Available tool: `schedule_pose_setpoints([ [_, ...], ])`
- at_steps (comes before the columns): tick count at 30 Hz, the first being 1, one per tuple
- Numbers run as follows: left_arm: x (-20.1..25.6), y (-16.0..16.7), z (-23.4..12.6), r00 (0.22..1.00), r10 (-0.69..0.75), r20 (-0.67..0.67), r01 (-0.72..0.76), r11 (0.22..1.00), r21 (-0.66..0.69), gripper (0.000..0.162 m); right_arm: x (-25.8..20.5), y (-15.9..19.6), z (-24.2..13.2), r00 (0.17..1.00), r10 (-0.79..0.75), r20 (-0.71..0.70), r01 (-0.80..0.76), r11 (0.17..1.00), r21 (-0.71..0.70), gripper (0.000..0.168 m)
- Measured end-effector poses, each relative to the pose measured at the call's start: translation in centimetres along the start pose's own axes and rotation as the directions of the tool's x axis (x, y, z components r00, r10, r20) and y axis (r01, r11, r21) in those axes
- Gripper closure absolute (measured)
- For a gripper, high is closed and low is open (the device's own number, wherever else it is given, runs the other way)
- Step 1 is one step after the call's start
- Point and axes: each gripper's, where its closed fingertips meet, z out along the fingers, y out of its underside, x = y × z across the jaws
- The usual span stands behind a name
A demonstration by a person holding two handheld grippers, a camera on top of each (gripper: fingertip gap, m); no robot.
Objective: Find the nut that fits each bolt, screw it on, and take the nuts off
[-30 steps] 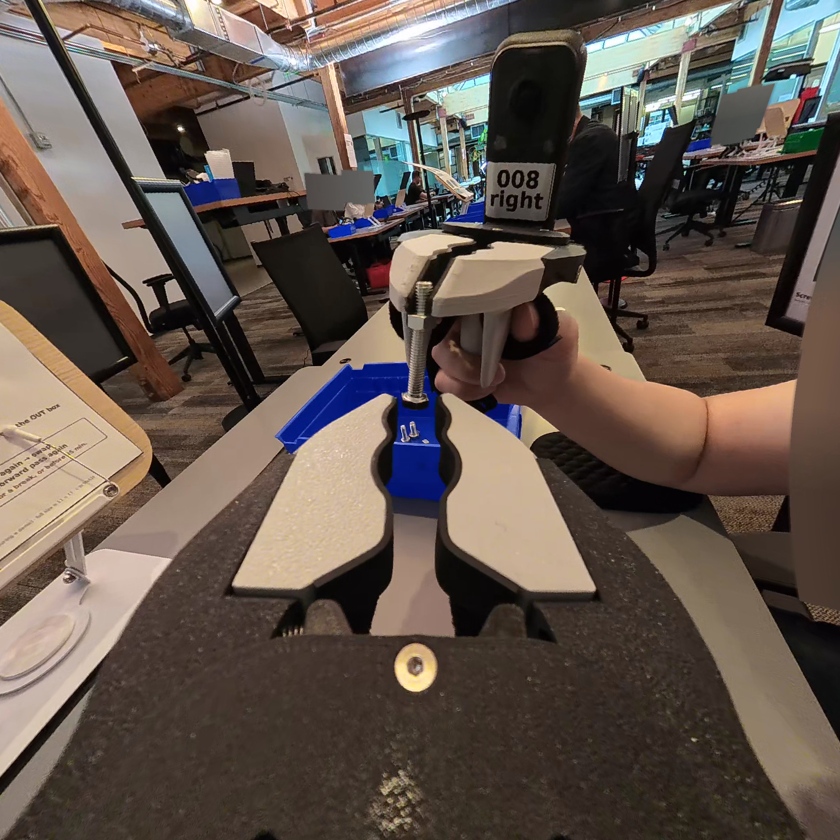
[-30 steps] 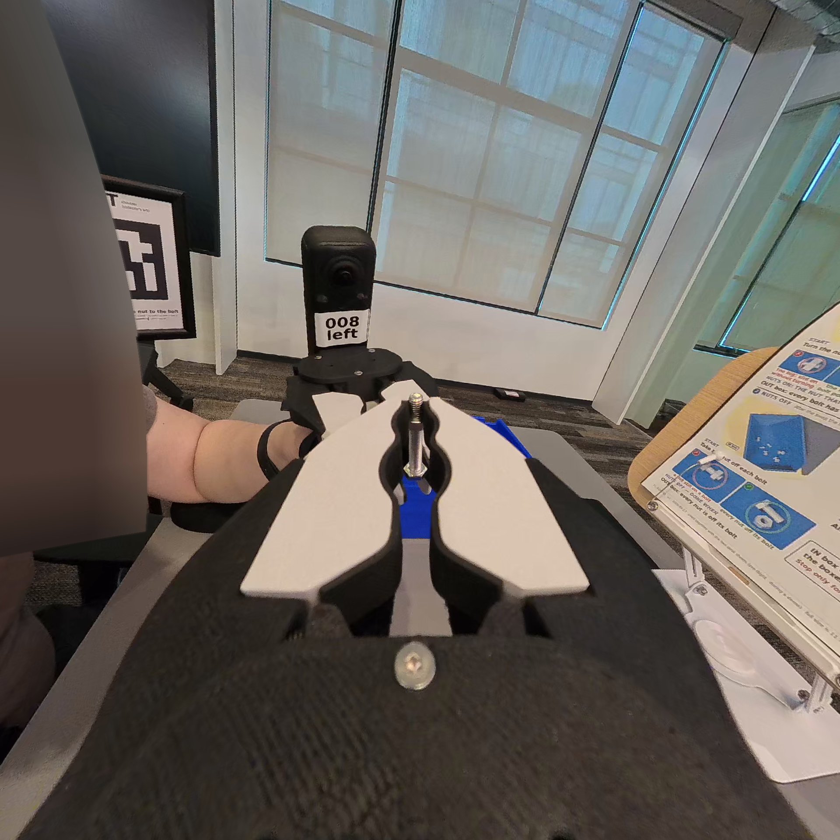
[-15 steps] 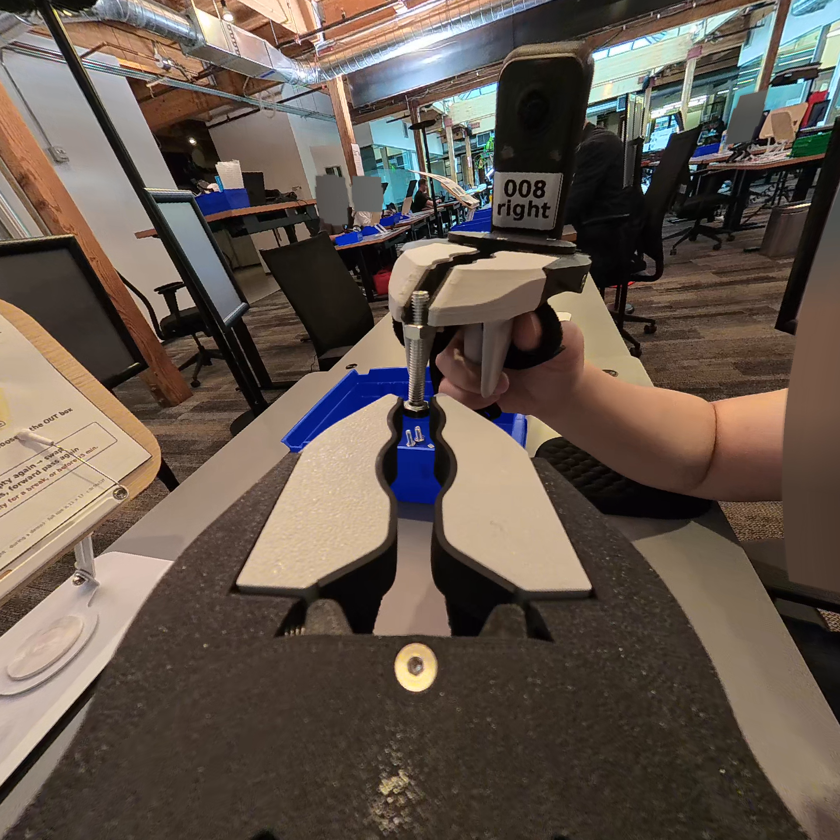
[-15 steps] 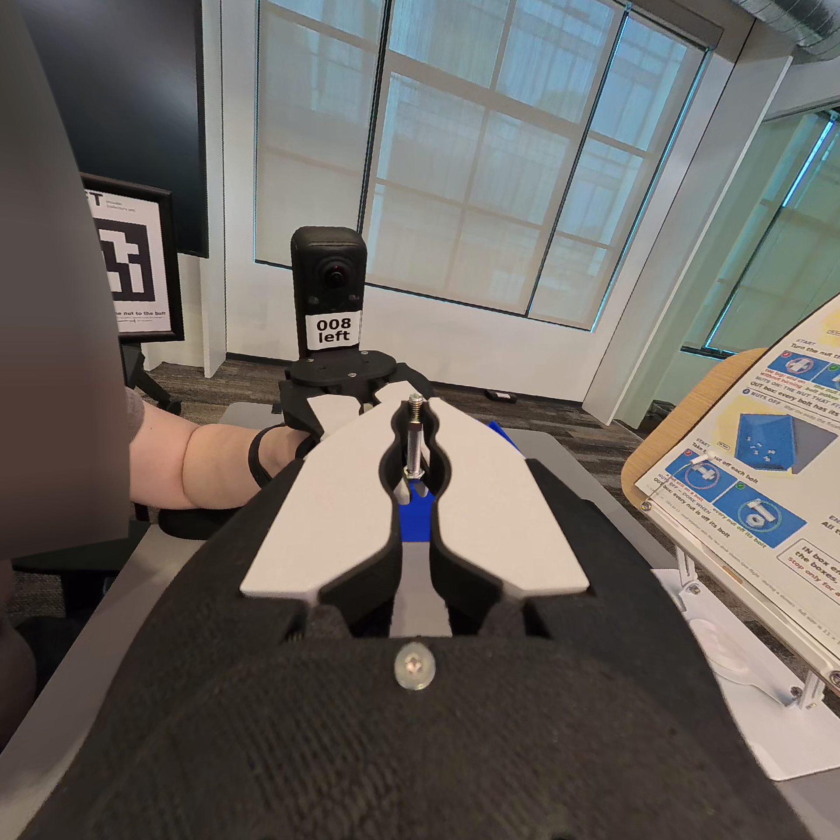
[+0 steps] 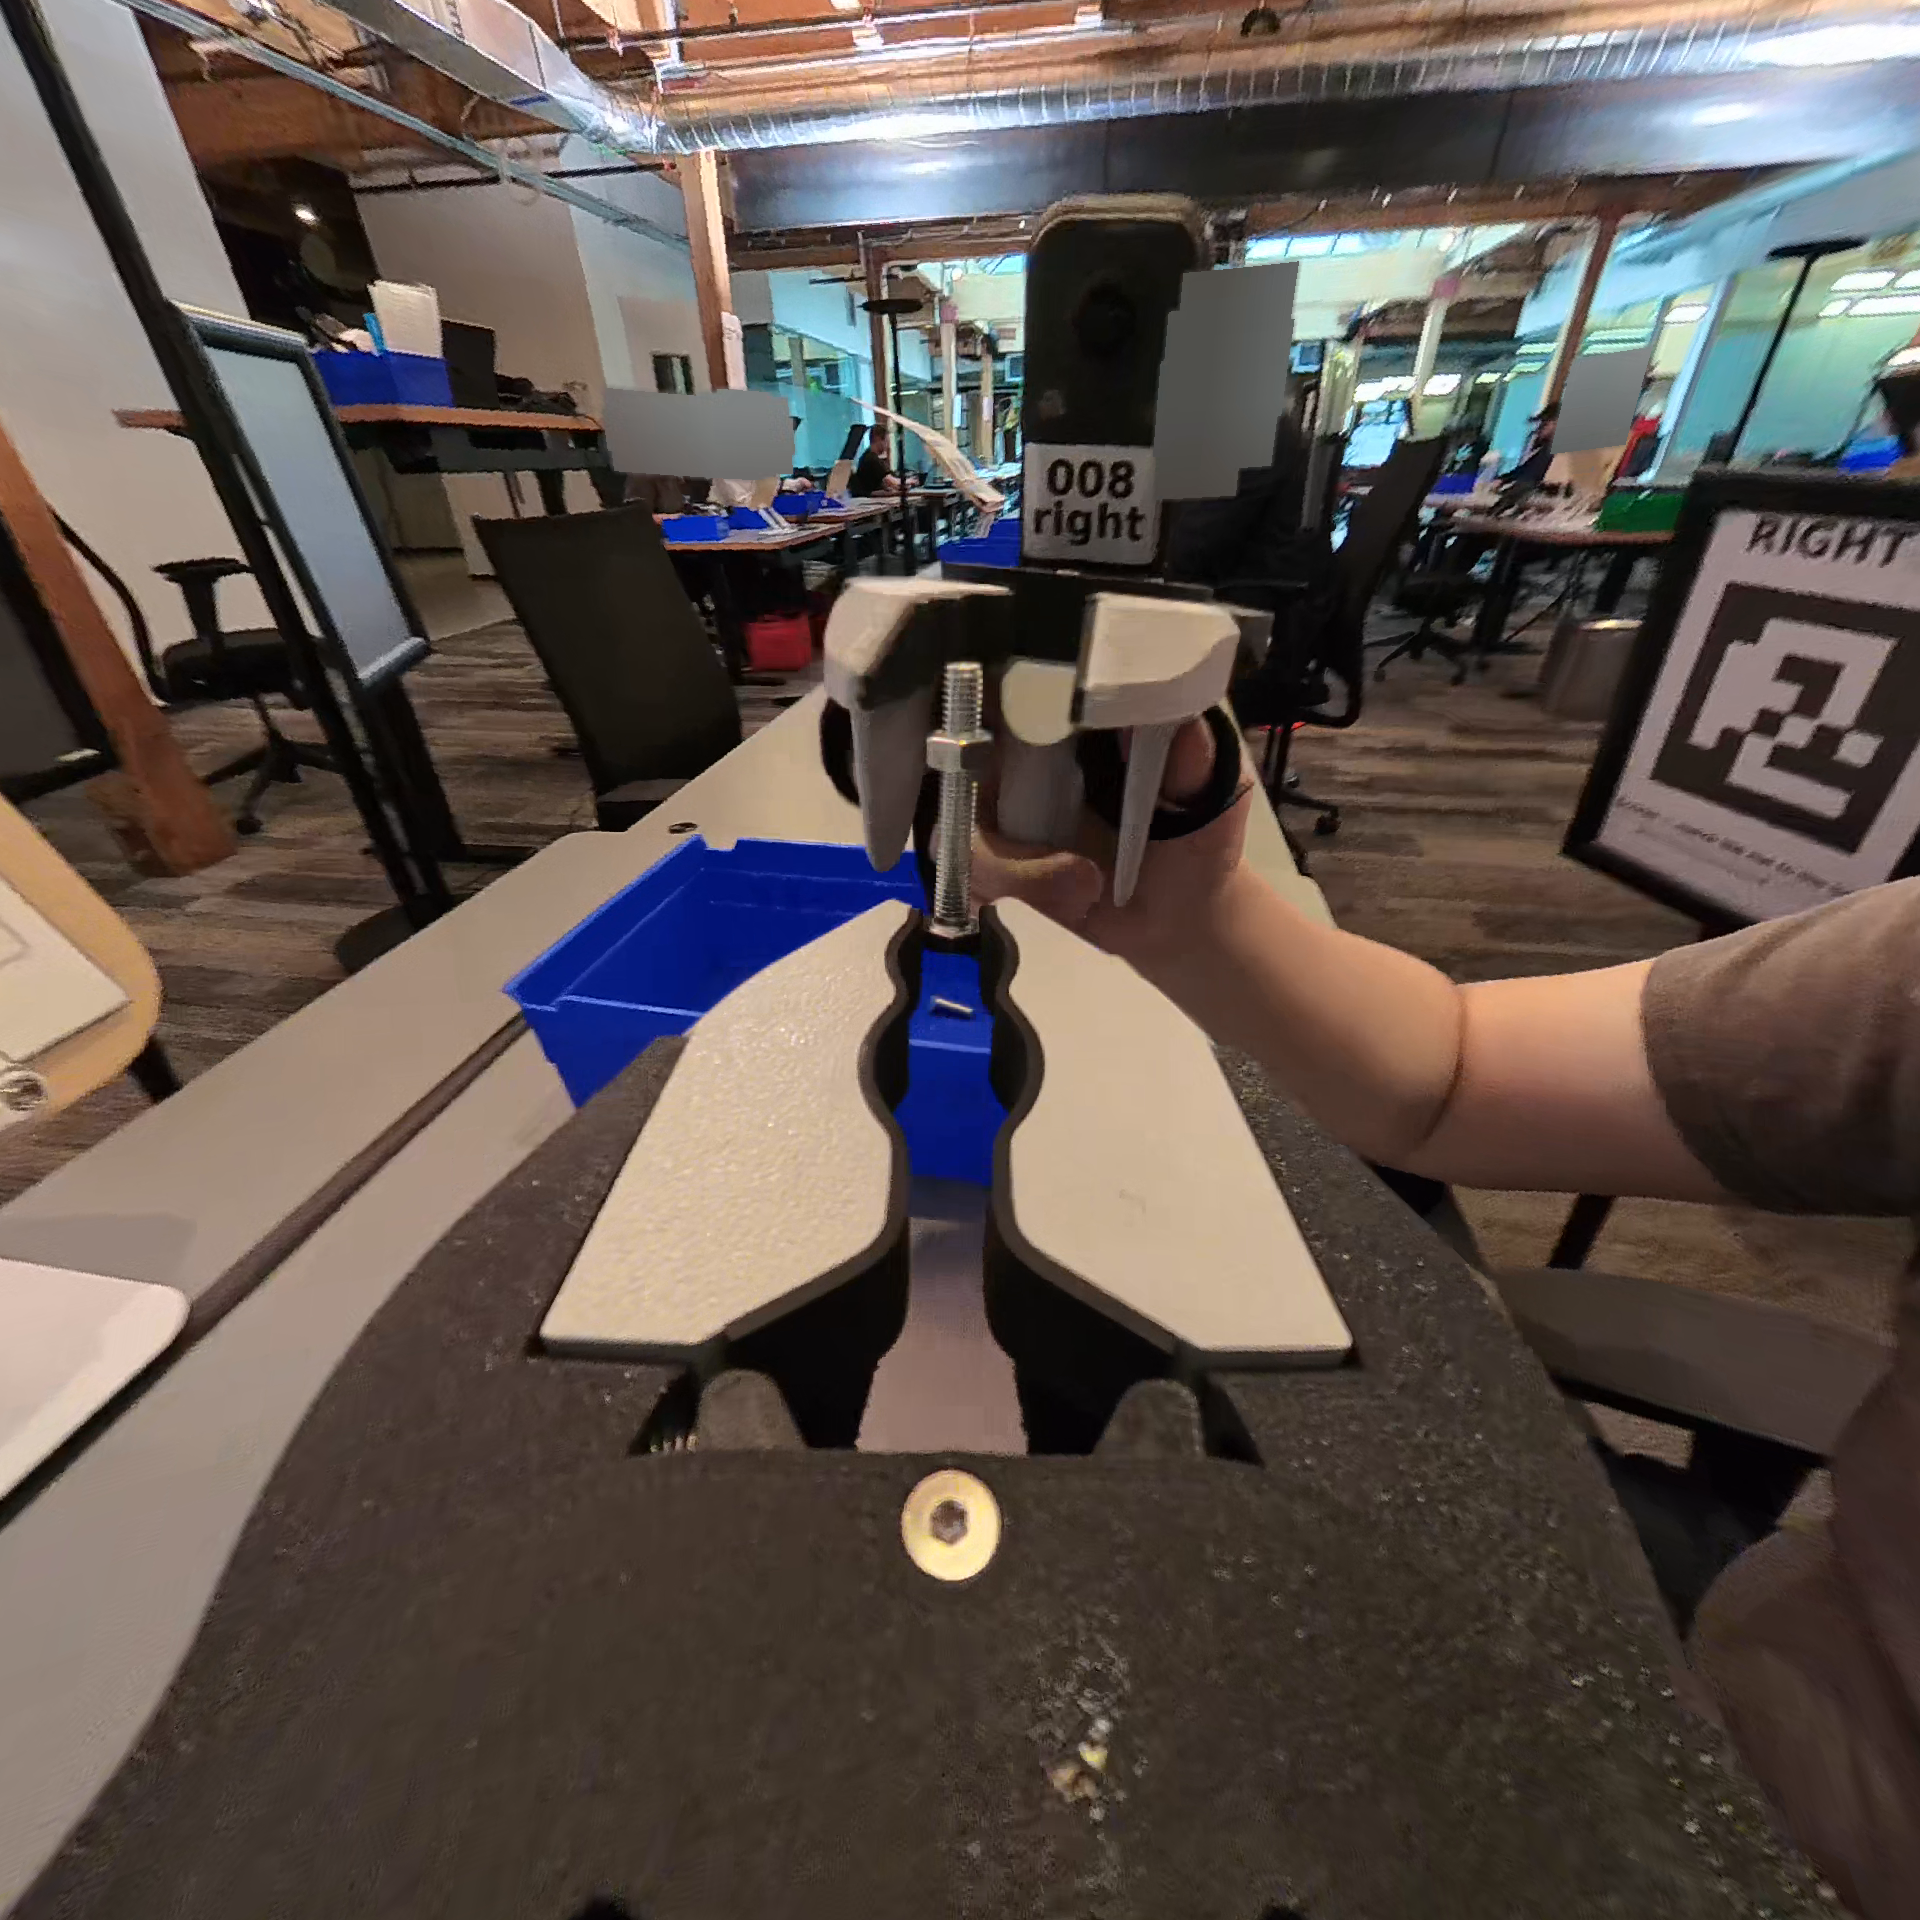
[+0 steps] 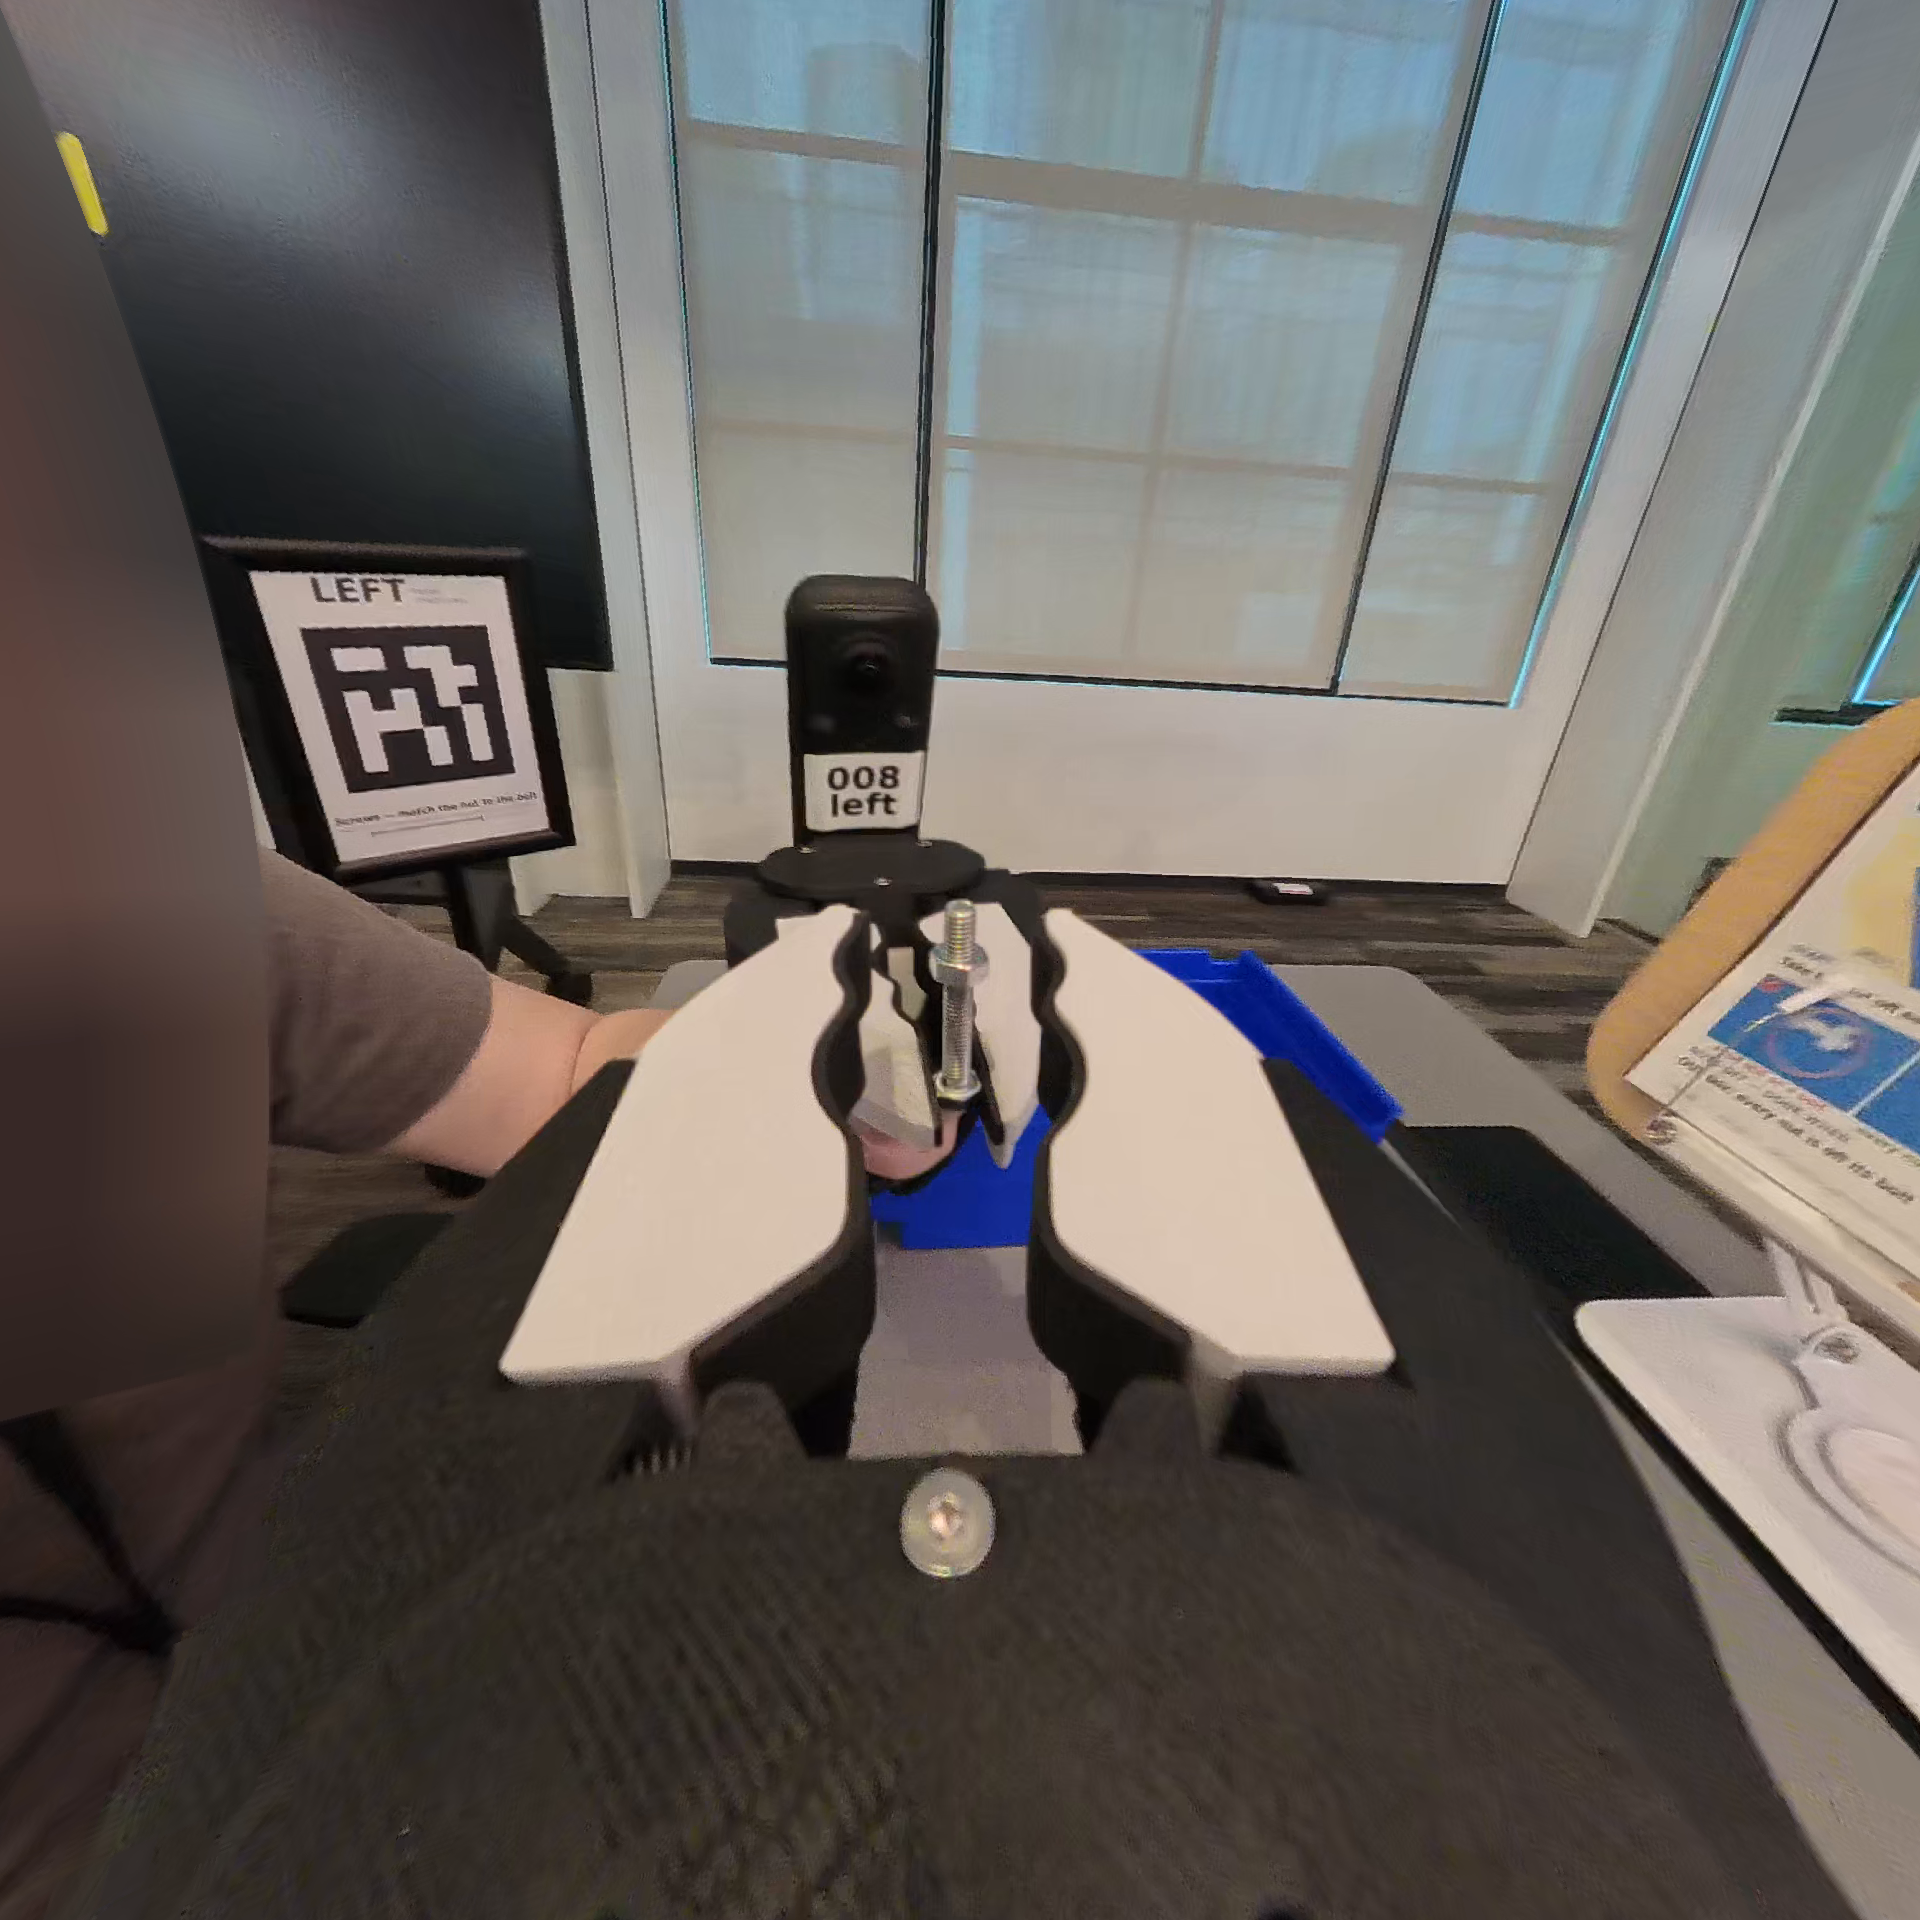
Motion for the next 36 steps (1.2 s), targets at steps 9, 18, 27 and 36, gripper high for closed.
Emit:
schedule_pose_setpoints([
  [9,1.2,-0.7,-0.1,0.989,-0.084,-0.119,0.09,0.995,0.047,0.152,1.1,0.3,-1.0,0.999,0.037,0.013,-0.037,0.999,-0.005,0.147],
  [18,1.7,-0.5,0.1,0.987,-0.072,-0.141,0.078,0.996,0.041,0.152,-0.7,0.1,-0.3,0.995,0.038,0.089,-0.037,0.999,-0.007,0.148],
  [27,1.9,-0.6,0.1,0.987,-0.067,-0.147,0.075,0.996,0.046,0.152,-1.7,0.5,0.5,0.997,-0.01,0.078,0.014,0.999,-0.052,0.146],
  [36,2.0,-0.5,0.1,0.986,-0.069,-0.154,0.075,0.997,0.035,0.152,-1.4,0.1,-0.1,0.995,0.016,0.094,-0.012,0.999,-0.037,0.146],
])
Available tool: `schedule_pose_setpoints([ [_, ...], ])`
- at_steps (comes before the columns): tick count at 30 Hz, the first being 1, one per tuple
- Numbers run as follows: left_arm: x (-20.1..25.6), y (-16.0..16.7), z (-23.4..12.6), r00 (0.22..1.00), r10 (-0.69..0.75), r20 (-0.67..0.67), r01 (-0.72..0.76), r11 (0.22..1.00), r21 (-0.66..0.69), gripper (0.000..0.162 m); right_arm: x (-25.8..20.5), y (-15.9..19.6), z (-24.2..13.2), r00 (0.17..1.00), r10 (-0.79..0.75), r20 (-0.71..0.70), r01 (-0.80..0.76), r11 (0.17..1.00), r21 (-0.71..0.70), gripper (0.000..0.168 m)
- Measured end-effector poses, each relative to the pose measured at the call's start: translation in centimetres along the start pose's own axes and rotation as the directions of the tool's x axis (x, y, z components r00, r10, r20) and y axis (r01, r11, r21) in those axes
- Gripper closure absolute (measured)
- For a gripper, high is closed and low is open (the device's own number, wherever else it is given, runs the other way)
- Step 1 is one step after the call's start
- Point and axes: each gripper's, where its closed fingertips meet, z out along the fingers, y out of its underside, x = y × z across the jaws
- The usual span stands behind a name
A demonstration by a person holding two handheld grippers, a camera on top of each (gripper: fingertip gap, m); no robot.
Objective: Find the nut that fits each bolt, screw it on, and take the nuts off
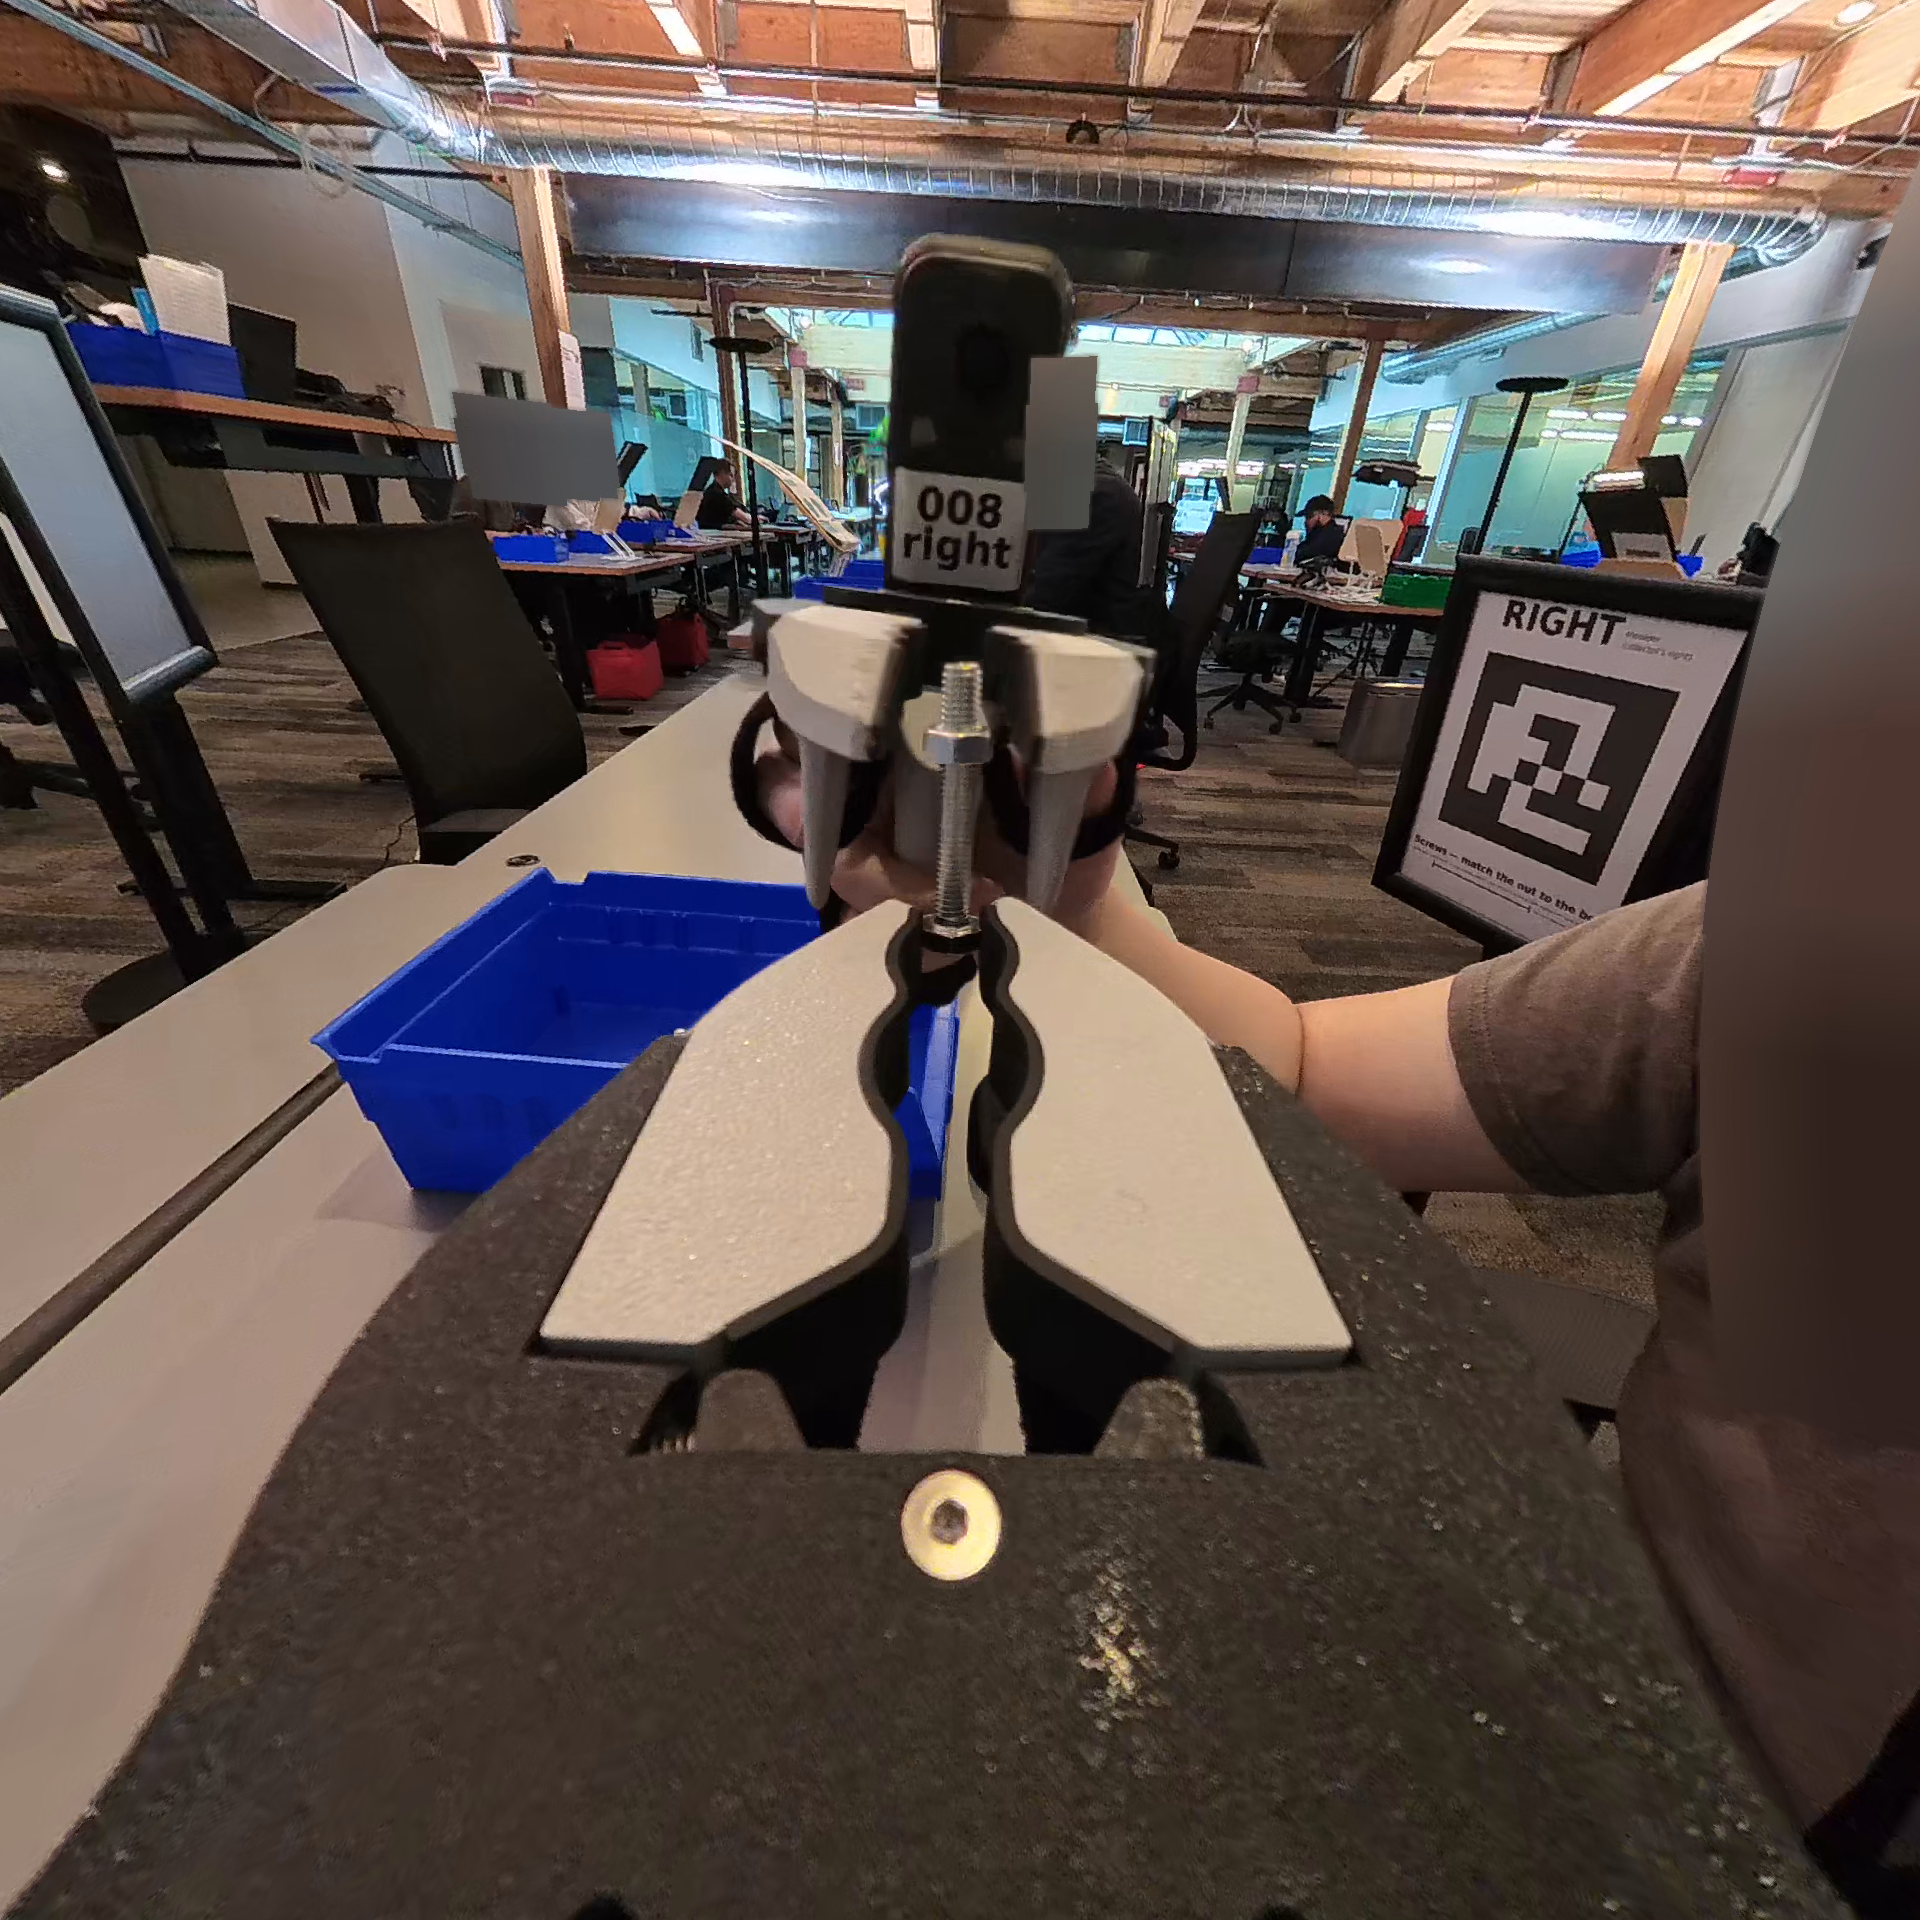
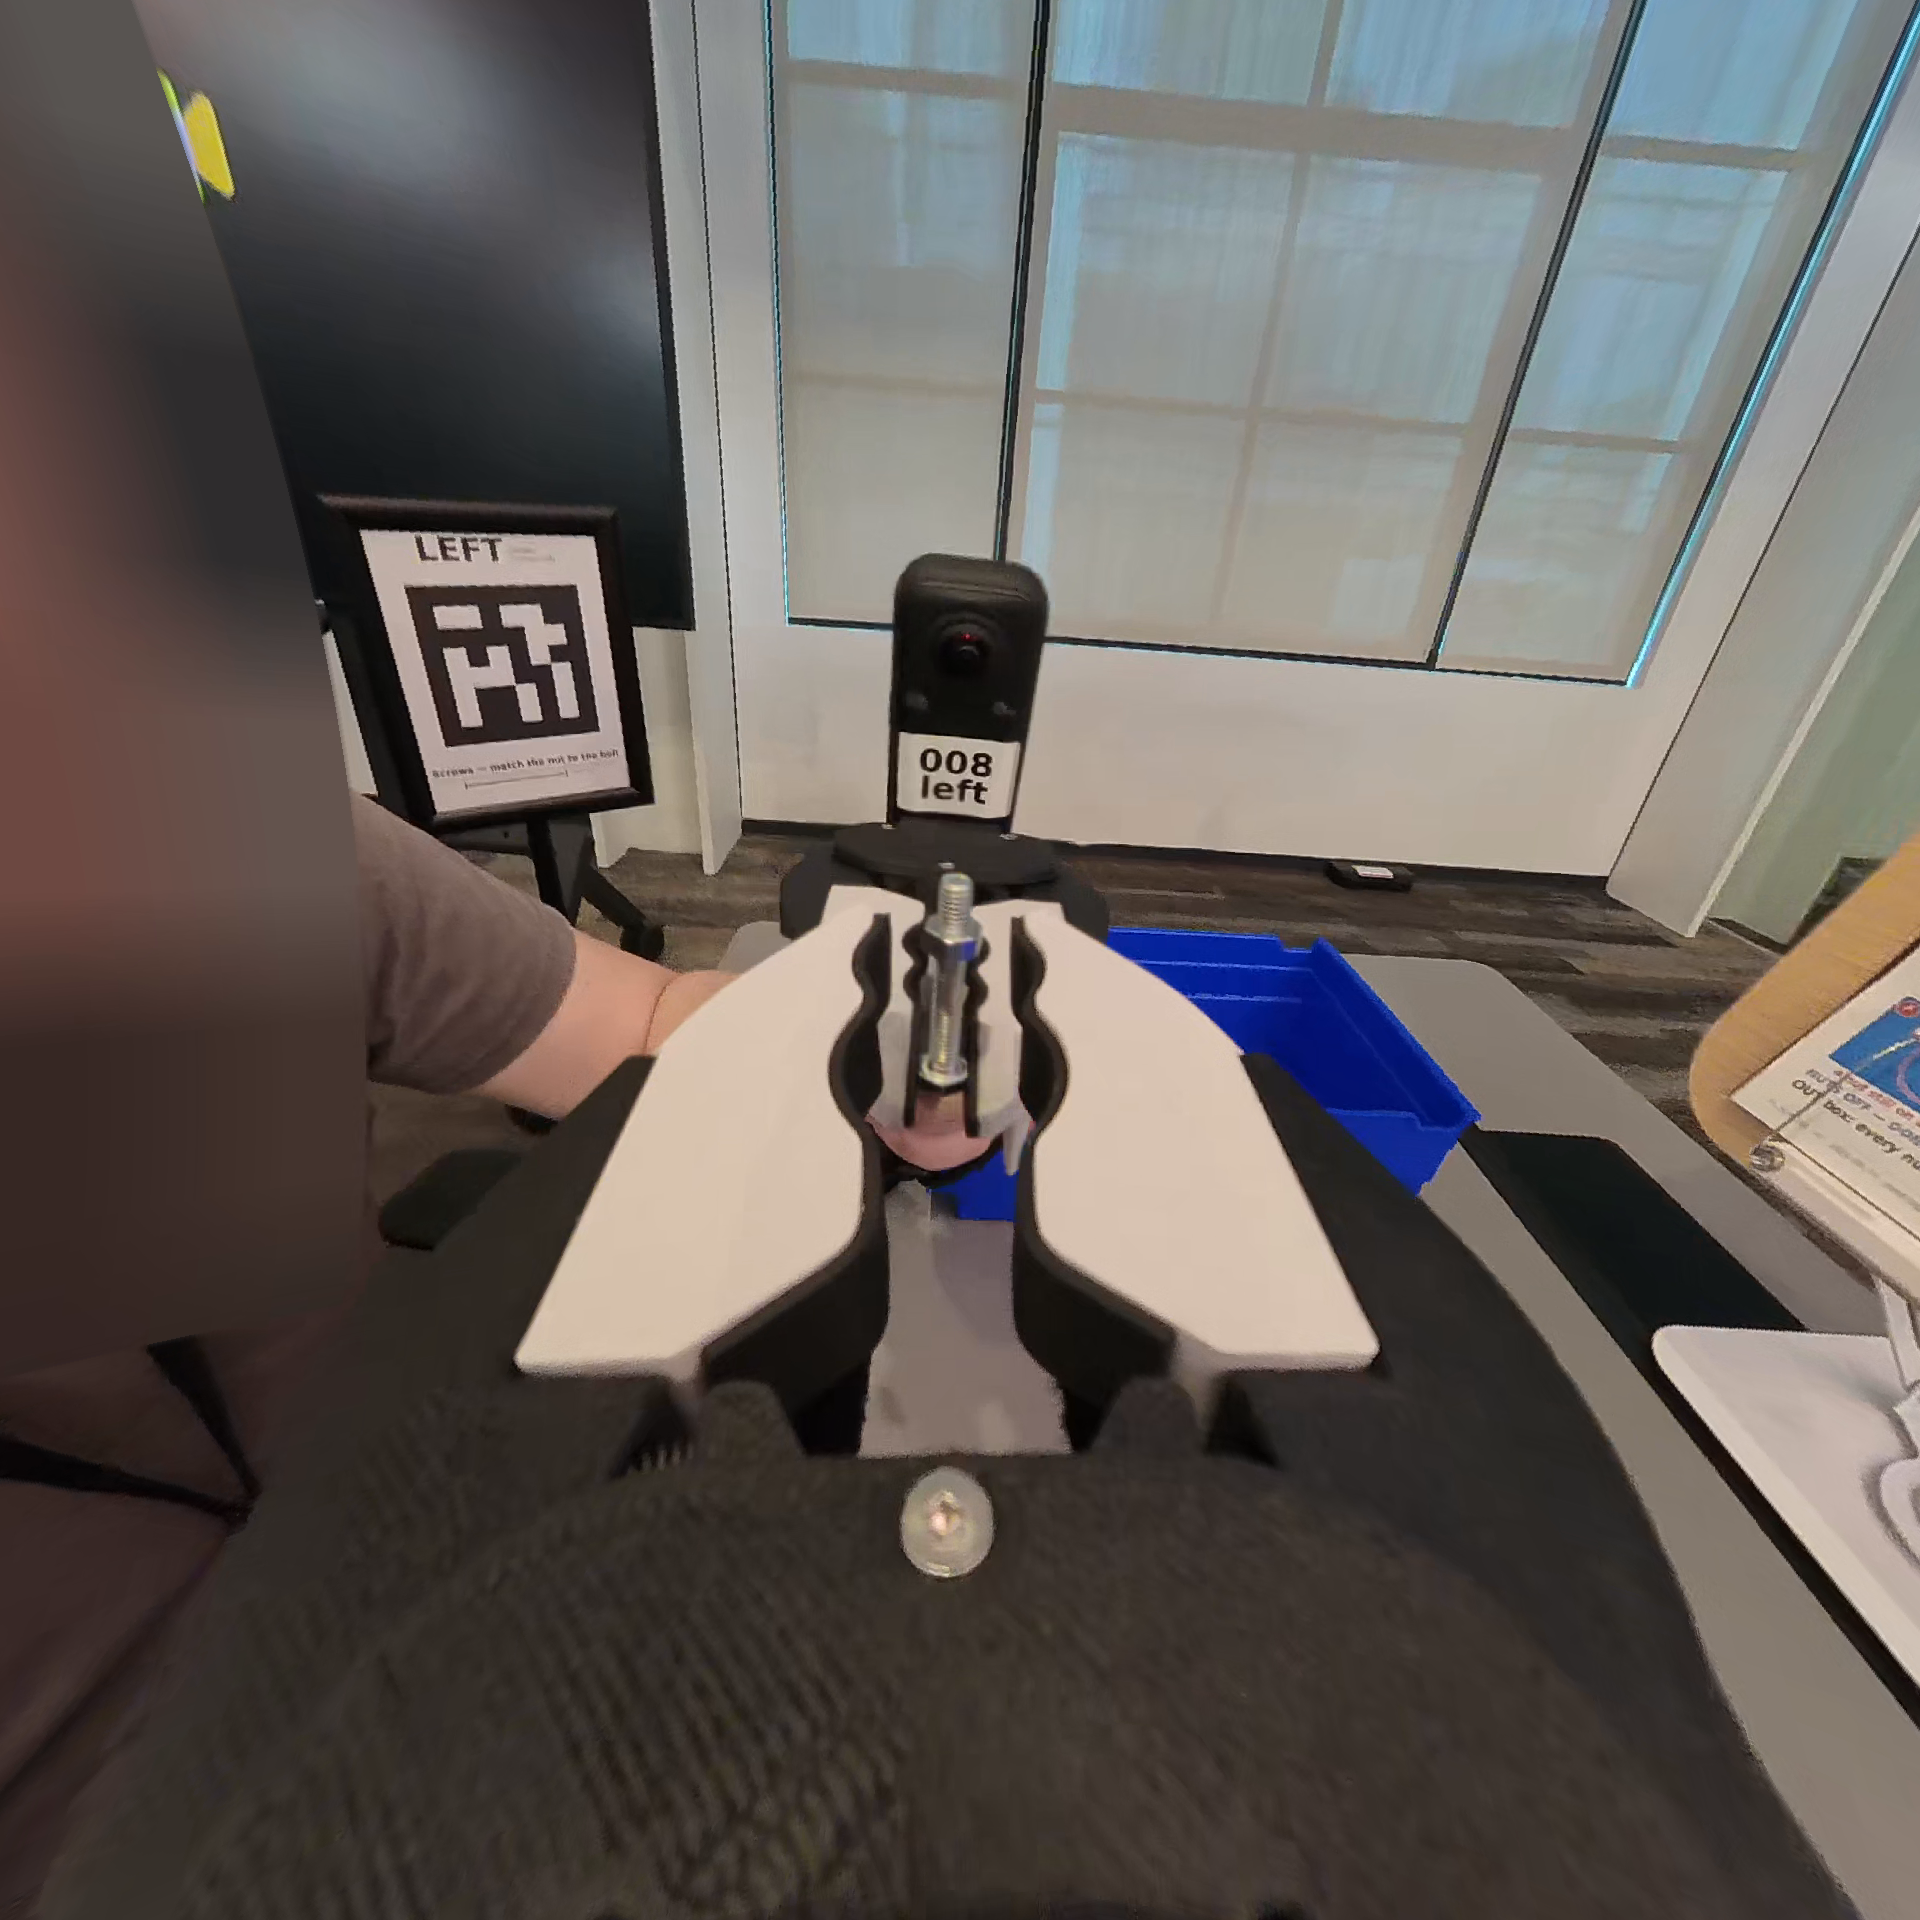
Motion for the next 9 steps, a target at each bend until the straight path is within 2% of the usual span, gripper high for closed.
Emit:
schedule_pose_setpoints([
  [4,0.2,-0.1,0.0,1.0,0.003,-0.007,-0.003,1.0,0.008,0.152,0.5,0.0,-0.2,1.0,-0.003,-0.022,0.003,1.0,-0.001,0.145],
  [6,0.2,-0.3,-0.1,1.0,0.004,-0.006,-0.003,1.0,0.011,0.152,1.5,-0.3,-1.0,0.998,0.03,-0.054,-0.029,0.999,0.024,0.149],
  [9,0.1,-0.2,-0.1,1.0,0.003,-0.002,-0.003,1.0,0.007,0.152,0.5,-0.5,-0.8,1.0,0.016,-0.014,-0.016,1.0,0.02,0.148],
])
